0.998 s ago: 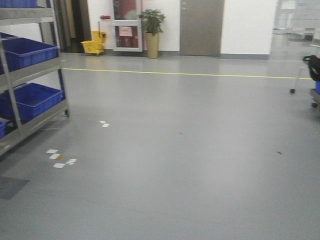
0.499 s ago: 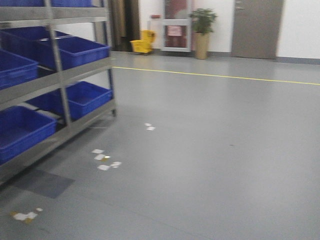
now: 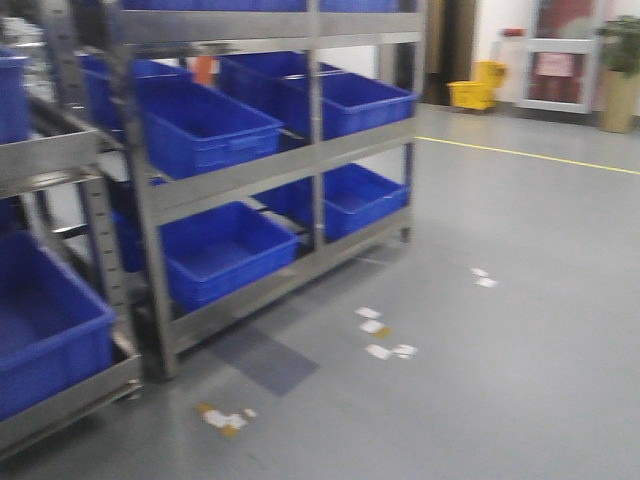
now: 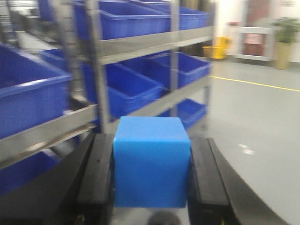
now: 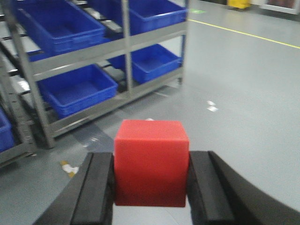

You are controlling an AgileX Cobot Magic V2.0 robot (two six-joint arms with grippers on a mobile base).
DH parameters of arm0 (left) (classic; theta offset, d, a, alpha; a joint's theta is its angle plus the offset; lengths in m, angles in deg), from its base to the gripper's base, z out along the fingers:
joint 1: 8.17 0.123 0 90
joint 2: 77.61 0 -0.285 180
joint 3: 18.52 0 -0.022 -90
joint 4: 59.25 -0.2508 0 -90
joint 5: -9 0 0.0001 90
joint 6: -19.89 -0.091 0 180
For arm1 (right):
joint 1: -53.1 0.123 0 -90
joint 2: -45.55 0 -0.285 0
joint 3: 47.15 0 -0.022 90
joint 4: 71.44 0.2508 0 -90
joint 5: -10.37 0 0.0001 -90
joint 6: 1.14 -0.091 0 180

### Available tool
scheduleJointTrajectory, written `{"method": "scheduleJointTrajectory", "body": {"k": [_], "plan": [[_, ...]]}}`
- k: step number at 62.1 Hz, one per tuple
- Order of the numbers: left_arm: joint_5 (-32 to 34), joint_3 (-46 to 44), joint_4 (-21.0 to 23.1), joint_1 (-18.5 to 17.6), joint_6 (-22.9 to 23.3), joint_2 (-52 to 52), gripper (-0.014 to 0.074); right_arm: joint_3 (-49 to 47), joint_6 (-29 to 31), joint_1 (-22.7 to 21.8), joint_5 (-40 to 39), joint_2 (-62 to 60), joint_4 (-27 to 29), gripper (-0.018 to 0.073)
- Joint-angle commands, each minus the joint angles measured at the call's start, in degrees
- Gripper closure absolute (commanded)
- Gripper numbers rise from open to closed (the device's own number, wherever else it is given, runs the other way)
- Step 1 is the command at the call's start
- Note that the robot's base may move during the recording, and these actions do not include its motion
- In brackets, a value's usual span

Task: Sort and place red and blue blocks on shelf
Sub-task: 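Drive the base down the aisle toward the shelf of blue bins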

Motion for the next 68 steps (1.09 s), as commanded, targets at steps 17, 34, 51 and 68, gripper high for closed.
{"method": "scheduleJointTrajectory", "body": {"k": [17, 34, 51, 68], "plan": [[5.33, -1.63, 0.02, -0.05, 0.2, -0.49, 0.0472, -1.55, 0.64, -0.36, -5.02, 0.17, 0.2, 0.0502], [5.33, -1.63, 0.02, -0.05, 0.2, -0.49, 0.0472, -1.55, 0.64, -0.36, -5.02, 0.17, 0.2, 0.0502], [5.33, -1.63, 0.02, -0.05, 0.2, -0.49, 0.0472, -1.55, 0.64, -0.36, -5.02, 0.17, 0.2, 0.0502], [5.33, -1.63, 0.02, -0.05, 0.2, -0.49, 0.0472, -1.55, 0.64, -0.36, -5.02, 0.17, 0.2, 0.0502]]}}
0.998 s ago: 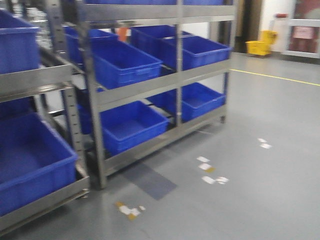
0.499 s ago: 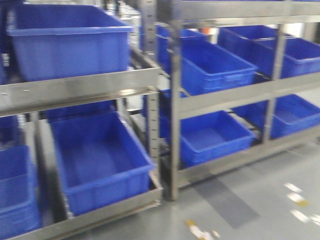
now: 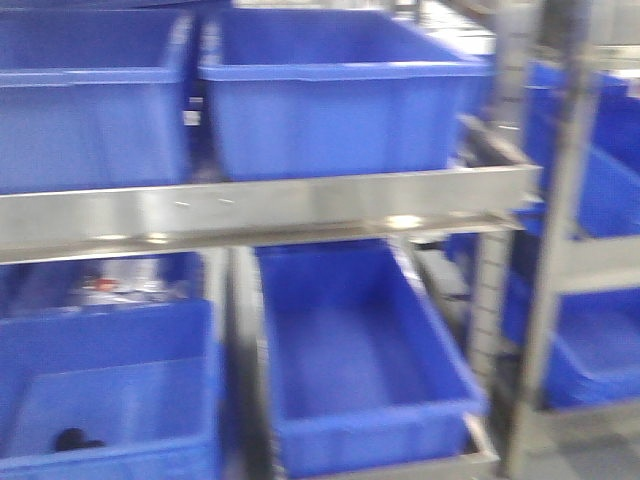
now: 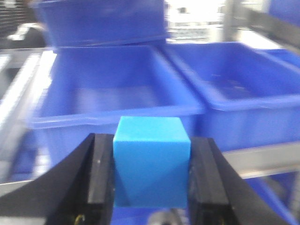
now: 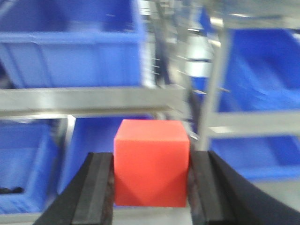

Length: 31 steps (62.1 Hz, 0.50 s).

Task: Sort and place red and blue blocks on shelf
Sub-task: 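Drive the base down the aisle toward the shelf of blue bins, then stop the base facing the shelf bins, cubes still held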

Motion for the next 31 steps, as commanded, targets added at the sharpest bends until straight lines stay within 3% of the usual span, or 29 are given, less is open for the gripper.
{"method": "scheduleJointTrajectory", "body": {"k": [1, 31], "plan": [[5.33, -1.63, 0.02, -0.05, 0.2, -0.49, 0.0472, -1.55, 0.64, -0.36, -5.02, 0.17, 0.2, 0.0502], [5.33, -1.63, 0.02, -0.05, 0.2, -0.49, 0.0472, -1.55, 0.64, -0.36, -5.02, 0.17, 0.2, 0.0502]]}}
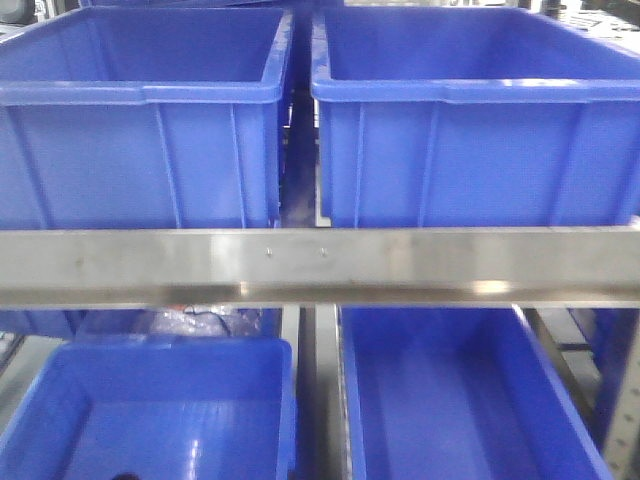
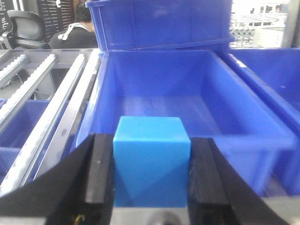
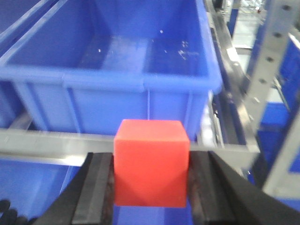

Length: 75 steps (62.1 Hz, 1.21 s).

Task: Sort and place red and blue blocks on shelf
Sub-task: 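Stop the base facing the shelf bins, cubes still held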

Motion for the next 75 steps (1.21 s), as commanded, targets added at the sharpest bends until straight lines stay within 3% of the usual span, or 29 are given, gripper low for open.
{"method": "scheduleJointTrajectory", "body": {"k": [1, 75], "plan": [[5.33, -1.63, 0.02, -0.05, 0.2, -0.49, 0.0472, -1.55, 0.64, -0.36, -5.02, 0.17, 0.2, 0.0502], [5.33, -1.63, 0.02, -0.05, 0.2, -0.49, 0.0472, -1.55, 0.64, -0.36, -5.02, 0.17, 0.2, 0.0502]]}}
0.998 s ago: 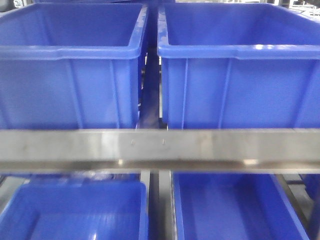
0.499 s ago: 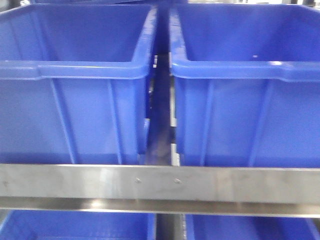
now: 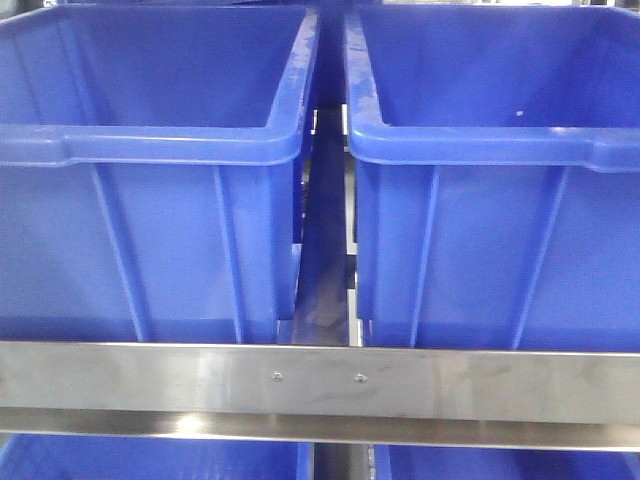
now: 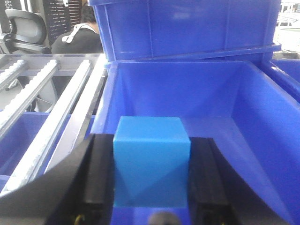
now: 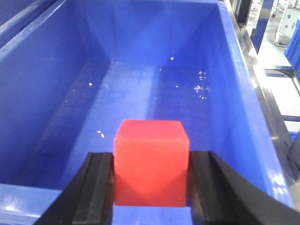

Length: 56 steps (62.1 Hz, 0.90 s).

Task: Sort and place red and blue blocks on shelf
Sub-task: 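Stop the base facing the shelf bins, cubes still held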

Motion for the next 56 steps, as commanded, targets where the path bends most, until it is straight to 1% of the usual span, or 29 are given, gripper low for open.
{"method": "scheduleJointTrajectory", "body": {"k": [1, 47, 56], "plan": [[5.33, -1.63, 0.02, -0.05, 0.2, -0.38, 0.0472, -1.55, 0.64, -0.36, -5.02, 0.17, 0.2, 0.0502], [5.33, -1.63, 0.02, -0.05, 0.2, -0.38, 0.0472, -1.55, 0.64, -0.36, -5.02, 0.17, 0.2, 0.0502], [5.33, -1.63, 0.02, -0.05, 0.2, -0.38, 0.0472, -1.55, 0.64, -0.36, -6.75, 0.17, 0.2, 0.0502]]}}
